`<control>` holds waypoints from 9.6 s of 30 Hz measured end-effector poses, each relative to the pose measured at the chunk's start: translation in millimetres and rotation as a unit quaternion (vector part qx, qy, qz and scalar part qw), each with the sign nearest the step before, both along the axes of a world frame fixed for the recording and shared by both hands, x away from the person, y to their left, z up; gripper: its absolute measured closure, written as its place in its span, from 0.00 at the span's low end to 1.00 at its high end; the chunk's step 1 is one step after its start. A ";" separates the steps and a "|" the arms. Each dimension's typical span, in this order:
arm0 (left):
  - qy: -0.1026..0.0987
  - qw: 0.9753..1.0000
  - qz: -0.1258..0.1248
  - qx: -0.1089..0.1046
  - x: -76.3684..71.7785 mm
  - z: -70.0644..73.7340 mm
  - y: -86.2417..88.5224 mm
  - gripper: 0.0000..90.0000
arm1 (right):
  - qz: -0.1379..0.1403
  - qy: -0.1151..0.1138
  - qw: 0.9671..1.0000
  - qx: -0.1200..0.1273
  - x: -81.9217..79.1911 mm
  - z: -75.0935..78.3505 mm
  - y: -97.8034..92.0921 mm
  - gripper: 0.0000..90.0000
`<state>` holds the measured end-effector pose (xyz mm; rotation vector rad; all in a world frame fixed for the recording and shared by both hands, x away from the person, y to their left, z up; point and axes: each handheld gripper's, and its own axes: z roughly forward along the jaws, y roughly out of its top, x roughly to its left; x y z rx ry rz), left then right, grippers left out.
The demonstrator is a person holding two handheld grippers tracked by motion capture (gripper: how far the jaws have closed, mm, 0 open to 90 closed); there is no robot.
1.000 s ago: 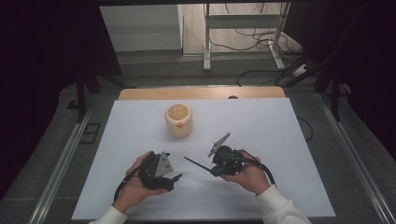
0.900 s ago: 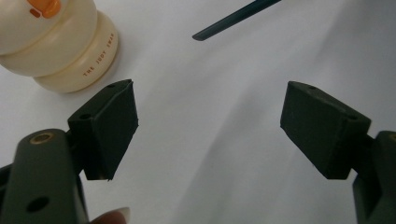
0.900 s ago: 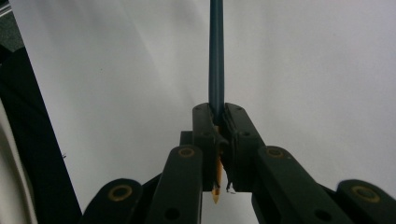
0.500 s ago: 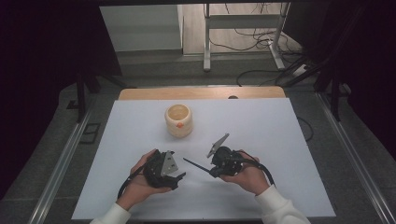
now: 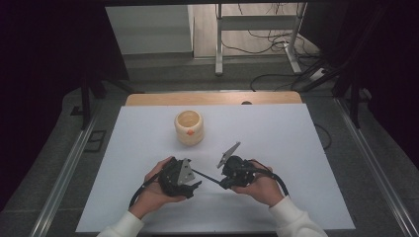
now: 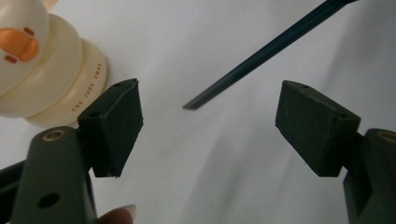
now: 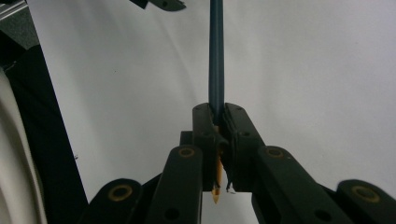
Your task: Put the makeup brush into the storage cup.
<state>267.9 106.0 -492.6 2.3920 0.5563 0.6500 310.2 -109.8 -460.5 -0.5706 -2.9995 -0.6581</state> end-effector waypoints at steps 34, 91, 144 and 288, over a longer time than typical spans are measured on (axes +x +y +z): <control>0.016 0.993 -0.104 0.061 -4.5 -10.8 -16.4 0.88 | 0.007 -0.014 0.999 0.044 -1.9 10.5 -1.1 0.89; 0.077 0.989 -0.009 -0.123 12.7 1.0 33.2 0.94 | -0.152 -0.114 0.966 0.177 13.2 20.1 -63.2 0.23; 0.064 0.986 0.010 -0.155 11.1 6.6 46.7 0.94 | -0.228 -0.115 0.951 0.173 -10.0 -20.0 -157.3 0.15; -0.006 0.972 0.080 -0.220 114.8 78.3 37.8 0.94 | -0.233 -0.134 0.949 0.166 -11.2 -36.5 -174.0 0.16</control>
